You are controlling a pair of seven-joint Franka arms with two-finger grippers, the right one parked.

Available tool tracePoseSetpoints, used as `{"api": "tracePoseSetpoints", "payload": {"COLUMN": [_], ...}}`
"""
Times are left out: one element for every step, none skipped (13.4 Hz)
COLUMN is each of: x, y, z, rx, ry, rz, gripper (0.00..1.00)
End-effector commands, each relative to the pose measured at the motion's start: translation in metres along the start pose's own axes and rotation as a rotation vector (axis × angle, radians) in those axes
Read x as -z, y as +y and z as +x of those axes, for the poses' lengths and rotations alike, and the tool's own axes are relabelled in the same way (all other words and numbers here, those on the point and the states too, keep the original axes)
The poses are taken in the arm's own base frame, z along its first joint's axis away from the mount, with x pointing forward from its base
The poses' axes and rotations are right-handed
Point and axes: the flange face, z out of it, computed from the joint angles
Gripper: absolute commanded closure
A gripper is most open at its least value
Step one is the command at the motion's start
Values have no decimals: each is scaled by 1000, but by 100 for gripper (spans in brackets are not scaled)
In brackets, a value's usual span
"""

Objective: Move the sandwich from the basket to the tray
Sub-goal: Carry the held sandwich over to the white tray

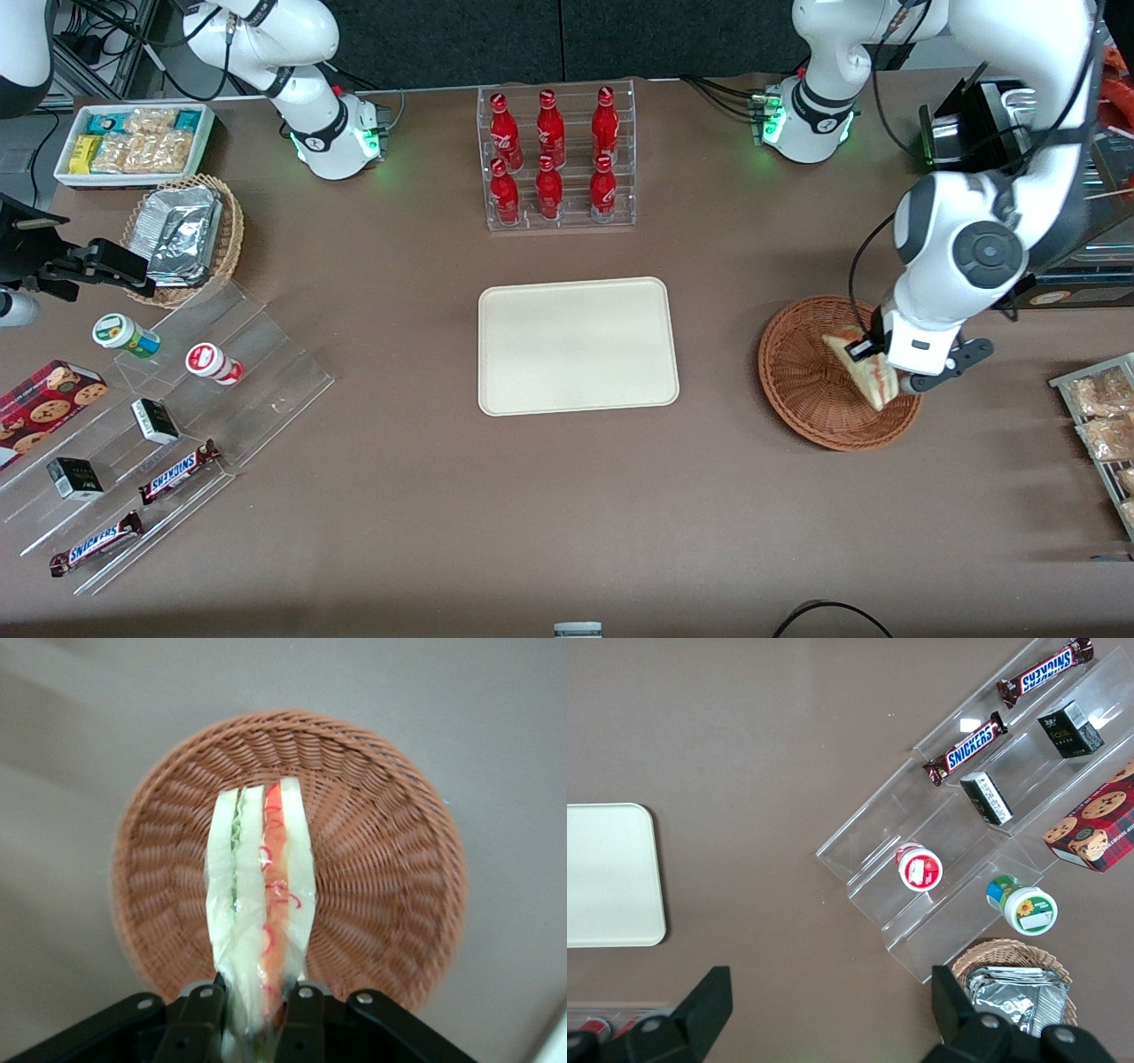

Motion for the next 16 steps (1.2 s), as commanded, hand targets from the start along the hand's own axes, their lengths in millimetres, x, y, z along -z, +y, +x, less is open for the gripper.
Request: {"api": "tracePoseSetpoints", "payload": {"x": [78,94,106,116,118,115,103,89,72,59,44,33,23,9,-4,-13], "y": [49,70,91,112,137,166,197,227,255,279,296,312,325,338,345,355], "z": [-14,-29,-45,-62,-80,-99,-114,-127,-141,-152,-162,-174,-187,-199,-200,-209], "rx": [-67,-105,-137,-161,-199,-251,-298,-338,-374,-380,-370,-382,-391,-382,-370,-374], "ry": [-14,-15,-19,-35,-49,-45,-49,-54,-57,-51,-45,-23,-11,-7,-2,15], "rz": [39,32,-8,-55,-82,-85,-80,-75,-72,-92,-109,-136,-151,-160,-170,-194], "gripper": [100,100,100,100,100,100,100,100,100,100,100,100,100,100,100,100]}}
